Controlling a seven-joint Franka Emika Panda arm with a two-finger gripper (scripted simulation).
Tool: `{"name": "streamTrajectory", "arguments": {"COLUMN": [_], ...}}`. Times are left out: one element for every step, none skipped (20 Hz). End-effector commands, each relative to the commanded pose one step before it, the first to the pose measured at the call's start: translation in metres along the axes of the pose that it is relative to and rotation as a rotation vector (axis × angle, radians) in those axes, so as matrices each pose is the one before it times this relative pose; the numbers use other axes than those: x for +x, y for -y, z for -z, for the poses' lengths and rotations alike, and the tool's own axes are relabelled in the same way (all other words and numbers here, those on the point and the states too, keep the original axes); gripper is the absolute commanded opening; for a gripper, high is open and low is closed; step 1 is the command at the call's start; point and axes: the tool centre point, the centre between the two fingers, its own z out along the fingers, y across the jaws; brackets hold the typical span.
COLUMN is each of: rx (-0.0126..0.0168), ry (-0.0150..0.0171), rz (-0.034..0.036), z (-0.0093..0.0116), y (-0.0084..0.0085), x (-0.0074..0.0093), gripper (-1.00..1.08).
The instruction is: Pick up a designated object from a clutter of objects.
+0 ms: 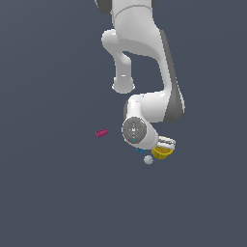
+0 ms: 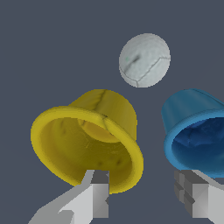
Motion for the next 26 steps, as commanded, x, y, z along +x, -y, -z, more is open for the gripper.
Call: {"name": "streamTrajectory", "arguments": {"rx": [0.00020, 0.00000, 0.00049, 0.00000, 0.00038, 0.00000, 0.00027, 0.00000, 0.00018, 0.00000, 0.00000, 0.00000, 0.00000, 0.00000, 0.00000, 0.00000, 0.00000, 0.00000, 0.00000, 0.00000, 0.00000, 0.00000, 0.00369, 0.00000, 0.00000, 0.00000], "ry": [-0.00051, 0.00000, 0.00052, 0.00000, 0.00049, 0.00000, 0.00045, 0.00000, 0.00041, 0.00000, 0.00000, 0.00000, 0.00000, 0.00000, 0.00000, 0.00000, 0.00000, 0.00000, 0.00000, 0.00000, 0.00000, 0.00000, -0.00765, 0.00000, 0.00000, 0.00000], "rz": [0.00015, 0.00000, -0.00066, 0.00000, -0.00075, 0.00000, -0.00082, 0.00000, -0.00087, 0.00000, 0.00000, 0.00000, 0.00000, 0.00000, 0.00000, 0.00000, 0.00000, 0.00000, 0.00000, 0.00000, 0.00000, 0.00000, 0.00710, 0.00000, 0.00000, 0.00000], "z": [-0.00104, -0.00184, -0.00260, -0.00329, -0.00407, -0.00454, -0.00406, -0.00325, -0.00262, -0.00180, -0.00108, -0.00036, 0.00000, 0.00000, 0.00000, 0.00000, 0.00000, 0.00000, 0.00000, 0.00000, 0.00000, 0.00000, 0.00461, 0.00031, 0.00093, 0.00155], "y": [0.00020, 0.00012, -0.00021, 0.00019, -0.00016, 0.00022, -0.00021, 0.00012, -0.00029, 0.00005, 0.00003, 0.00001, 0.00000, 0.00000, 0.00000, 0.00000, 0.00000, 0.00000, 0.00000, 0.00000, 0.00000, 0.00000, 0.00484, -0.00009, -0.00028, -0.00046], "x": [0.00000, -0.00008, 0.00023, -0.00018, 0.00013, -0.00031, 0.00008, -0.00028, 0.00016, -0.00017, -0.00010, -0.00004, 0.00000, 0.00000, 0.00000, 0.00000, 0.00000, 0.00000, 0.00000, 0.00000, 0.00000, 0.00000, -0.00033, -0.00010, -0.00030, -0.00050], "gripper": [0.28, 0.28, 0.28, 0.28, 0.28, 0.28, 0.28, 0.28, 0.28, 0.28, 0.28, 0.28, -1.00, -1.00, -1.00, -1.00, -1.00, -1.00, -1.00, -1.00, -1.00, -1.00, -1.00, -1.00, -1.00, -1.00]}}
